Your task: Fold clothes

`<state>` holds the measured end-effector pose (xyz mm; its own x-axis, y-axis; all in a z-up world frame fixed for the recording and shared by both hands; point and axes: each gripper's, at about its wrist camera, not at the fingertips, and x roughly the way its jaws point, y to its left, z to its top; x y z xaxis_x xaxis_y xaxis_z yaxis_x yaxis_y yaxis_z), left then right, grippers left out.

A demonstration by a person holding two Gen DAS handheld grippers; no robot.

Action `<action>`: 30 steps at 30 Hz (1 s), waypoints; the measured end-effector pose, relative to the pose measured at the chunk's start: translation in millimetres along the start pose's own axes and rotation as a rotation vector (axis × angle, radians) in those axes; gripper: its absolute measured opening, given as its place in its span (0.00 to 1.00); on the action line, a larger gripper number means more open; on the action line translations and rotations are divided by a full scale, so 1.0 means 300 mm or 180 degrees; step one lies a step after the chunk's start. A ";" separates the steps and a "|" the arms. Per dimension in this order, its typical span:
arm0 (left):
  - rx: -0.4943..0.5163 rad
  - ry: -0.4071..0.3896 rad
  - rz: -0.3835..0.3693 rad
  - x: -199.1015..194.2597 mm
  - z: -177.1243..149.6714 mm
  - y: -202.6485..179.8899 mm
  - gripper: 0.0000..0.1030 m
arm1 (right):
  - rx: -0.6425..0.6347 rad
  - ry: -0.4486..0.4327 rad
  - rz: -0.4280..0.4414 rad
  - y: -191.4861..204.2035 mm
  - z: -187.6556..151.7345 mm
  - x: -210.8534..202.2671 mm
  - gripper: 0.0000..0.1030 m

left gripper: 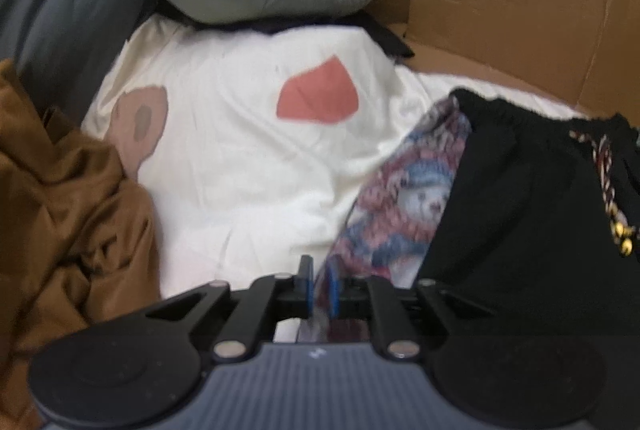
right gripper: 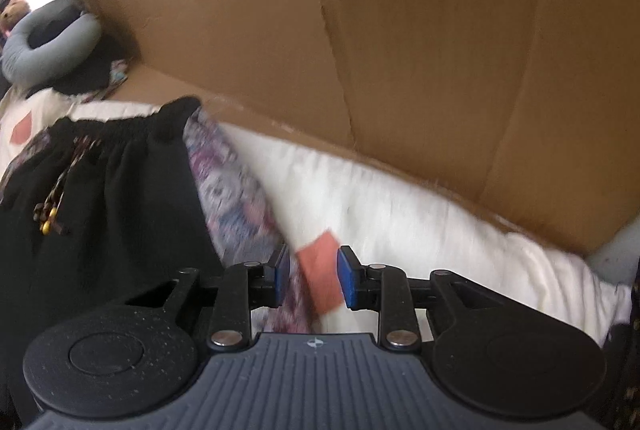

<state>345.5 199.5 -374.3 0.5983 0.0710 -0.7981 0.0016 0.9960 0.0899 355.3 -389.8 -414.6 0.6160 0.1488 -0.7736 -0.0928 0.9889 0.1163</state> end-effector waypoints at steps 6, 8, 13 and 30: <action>-0.0035 -0.0119 -0.0061 0.031 0.078 -0.021 0.10 | -0.0048 -0.0001 0.0088 0.036 0.018 0.081 0.30; 0.0021 -0.0122 -0.0106 0.045 0.094 -0.043 0.10 | -0.0098 -0.0006 0.0111 0.051 0.012 0.095 0.30; 0.0091 -0.0080 -0.0154 0.084 0.108 -0.088 0.13 | -0.0127 -0.0073 0.0214 0.065 0.008 0.084 0.32; 0.0170 0.0020 -0.0088 0.135 0.097 -0.117 0.35 | -0.0628 0.0133 0.0266 0.161 0.034 0.167 0.38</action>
<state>393.1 165.7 -392.5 0.5924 0.0441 -0.8044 0.0611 0.9932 0.0994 389.8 -334.7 -441.5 0.5671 0.2262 -0.7920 -0.2962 0.9532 0.0601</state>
